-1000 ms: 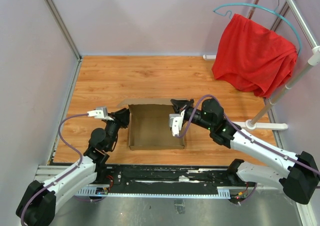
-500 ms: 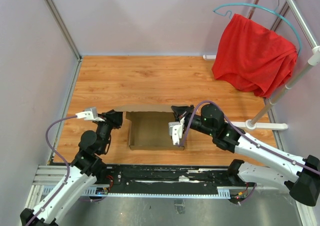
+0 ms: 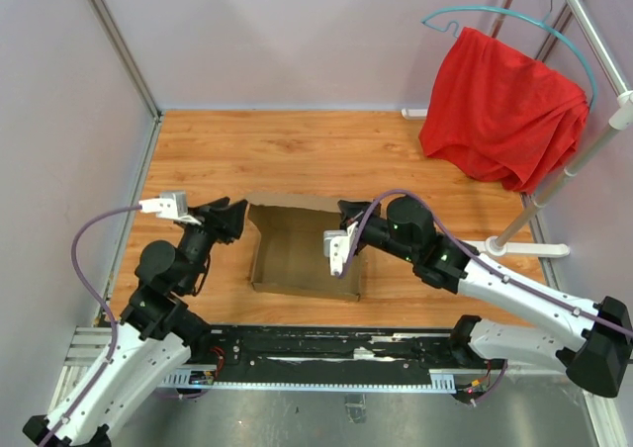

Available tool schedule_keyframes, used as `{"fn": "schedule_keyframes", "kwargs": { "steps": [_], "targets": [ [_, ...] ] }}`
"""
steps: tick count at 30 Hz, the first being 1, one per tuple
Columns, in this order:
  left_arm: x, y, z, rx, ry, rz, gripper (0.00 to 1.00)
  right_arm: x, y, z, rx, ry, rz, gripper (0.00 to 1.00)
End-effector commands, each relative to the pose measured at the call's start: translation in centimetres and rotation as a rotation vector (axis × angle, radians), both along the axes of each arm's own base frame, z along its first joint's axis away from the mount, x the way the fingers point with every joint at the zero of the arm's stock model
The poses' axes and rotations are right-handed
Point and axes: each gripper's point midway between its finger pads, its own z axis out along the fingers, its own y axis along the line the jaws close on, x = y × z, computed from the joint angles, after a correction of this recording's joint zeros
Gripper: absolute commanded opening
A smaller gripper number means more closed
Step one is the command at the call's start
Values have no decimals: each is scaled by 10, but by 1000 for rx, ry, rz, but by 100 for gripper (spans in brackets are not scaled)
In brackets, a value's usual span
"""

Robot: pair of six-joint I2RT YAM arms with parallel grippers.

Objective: Fold the paper box

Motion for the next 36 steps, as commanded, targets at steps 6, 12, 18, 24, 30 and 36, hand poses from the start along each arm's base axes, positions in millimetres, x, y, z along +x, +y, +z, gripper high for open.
{"fn": "schedule_keyframes", "kwargs": {
  "steps": [6, 12, 18, 24, 30, 36],
  "targets": [
    [-18, -26, 85, 280, -75, -208, 56, 13, -4, 12, -28, 177, -64, 1],
    [-31, -26, 81, 485, -130, -282, 60, 15, -4, 15, -51, 290, -61, 1],
    [-15, -33, 48, 673, -104, -326, 65, 5, -8, 4, -57, 319, -40, 1],
    [-13, -54, 54, 697, -277, -391, 68, -1, -10, -7, -63, 302, -11, 1],
    [-1, -64, 65, 728, -322, -402, 70, -3, -8, -4, -62, 307, 14, 1],
    [4, -80, 57, 792, -309, -495, 70, -1, -7, -8, -80, 325, 12, 1]
  ]
}}
